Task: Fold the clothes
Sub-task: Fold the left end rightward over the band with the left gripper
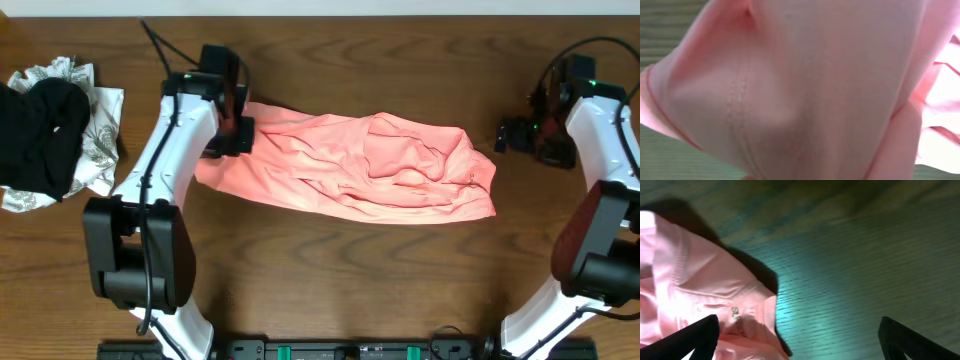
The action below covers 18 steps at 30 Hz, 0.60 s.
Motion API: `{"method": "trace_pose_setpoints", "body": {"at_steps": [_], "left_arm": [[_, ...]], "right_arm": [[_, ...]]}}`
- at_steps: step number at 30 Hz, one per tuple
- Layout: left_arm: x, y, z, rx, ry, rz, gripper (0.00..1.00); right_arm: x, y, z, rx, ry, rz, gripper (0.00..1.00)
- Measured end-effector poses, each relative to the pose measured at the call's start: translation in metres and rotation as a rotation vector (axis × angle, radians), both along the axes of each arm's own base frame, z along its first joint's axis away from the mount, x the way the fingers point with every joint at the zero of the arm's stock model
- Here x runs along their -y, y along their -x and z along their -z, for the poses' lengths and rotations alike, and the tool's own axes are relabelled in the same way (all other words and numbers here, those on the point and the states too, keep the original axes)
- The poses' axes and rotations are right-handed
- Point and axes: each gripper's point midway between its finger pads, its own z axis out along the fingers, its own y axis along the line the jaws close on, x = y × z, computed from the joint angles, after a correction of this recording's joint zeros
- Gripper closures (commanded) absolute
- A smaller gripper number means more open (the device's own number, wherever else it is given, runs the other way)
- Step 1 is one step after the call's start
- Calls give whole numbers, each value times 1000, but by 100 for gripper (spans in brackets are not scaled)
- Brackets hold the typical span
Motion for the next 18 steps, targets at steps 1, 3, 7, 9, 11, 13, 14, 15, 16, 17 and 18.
{"method": "trace_pose_setpoints", "body": {"at_steps": [1, 3, 7, 9, 11, 13, 14, 15, 16, 17, 18], "left_arm": [[2, -1, -2, 6, -9, 4, 94], [8, -3, -6, 19, -26, 16, 94], [24, -1, -7, 27, -45, 53, 94], [34, 1, -7, 31, -54, 65, 94], [42, 2, -8, 36, -66, 78, 94], [50, 4, -8, 39, -70, 89, 94], [54, 5, -8, 41, -72, 98, 94], [58, 6, -8, 43, -76, 106, 94], [61, 7, -8, 45, -77, 109, 94], [64, 8, -8, 47, -79, 110, 94], [67, 9, -8, 48, -80, 115, 94]], "right_arm": [[2, 0, 0, 0, 0, 8, 1], [6, 1, 0, 1, 2, 22, 1], [13, 2, 0, 5, 3, 48, 1], [17, 3, 0, 5, 2, 64, 1], [22, 5, 0, 4, 2, 78, 1], [25, 6, 0, 3, 2, 89, 1], [27, 7, 0, 2, 2, 96, 1], [28, 7, 0, 1, 1, 98, 1], [28, 7, 0, 2, 1, 101, 1], [29, 8, 0, 1, 1, 102, 1], [29, 8, 0, 1, 1, 104, 1]]}}
